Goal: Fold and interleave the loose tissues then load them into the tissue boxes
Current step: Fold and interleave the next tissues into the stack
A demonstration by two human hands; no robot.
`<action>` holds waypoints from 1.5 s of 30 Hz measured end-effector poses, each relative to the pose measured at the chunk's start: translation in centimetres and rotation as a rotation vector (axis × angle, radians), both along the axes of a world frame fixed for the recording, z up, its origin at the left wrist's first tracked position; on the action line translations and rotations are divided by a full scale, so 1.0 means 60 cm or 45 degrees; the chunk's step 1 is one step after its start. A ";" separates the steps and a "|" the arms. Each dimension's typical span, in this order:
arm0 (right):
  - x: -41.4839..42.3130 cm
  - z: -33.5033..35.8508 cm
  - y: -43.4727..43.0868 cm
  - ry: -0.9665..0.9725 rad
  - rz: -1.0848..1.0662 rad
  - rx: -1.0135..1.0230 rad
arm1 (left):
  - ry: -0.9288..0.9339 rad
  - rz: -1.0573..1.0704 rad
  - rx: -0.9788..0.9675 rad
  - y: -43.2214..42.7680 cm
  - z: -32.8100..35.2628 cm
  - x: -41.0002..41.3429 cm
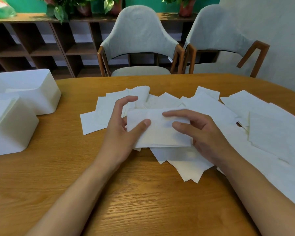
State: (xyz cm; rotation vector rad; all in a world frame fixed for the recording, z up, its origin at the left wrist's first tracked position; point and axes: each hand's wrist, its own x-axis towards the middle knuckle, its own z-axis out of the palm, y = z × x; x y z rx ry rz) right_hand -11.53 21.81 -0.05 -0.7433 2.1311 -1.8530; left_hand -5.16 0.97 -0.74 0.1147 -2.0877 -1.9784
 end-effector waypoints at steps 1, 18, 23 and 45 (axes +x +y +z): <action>0.001 -0.001 0.000 0.032 -0.010 0.052 | 0.015 -0.026 -0.042 0.001 0.000 0.000; -0.036 -0.024 0.016 0.212 -0.578 0.201 | 0.240 -0.312 -1.249 0.019 -0.051 0.000; -0.033 -0.025 0.012 0.201 -0.556 0.212 | 0.323 -0.274 -1.298 0.018 -0.053 -0.003; -0.028 -0.028 0.003 0.199 -0.497 0.230 | 0.160 -0.364 -1.150 0.029 -0.043 0.002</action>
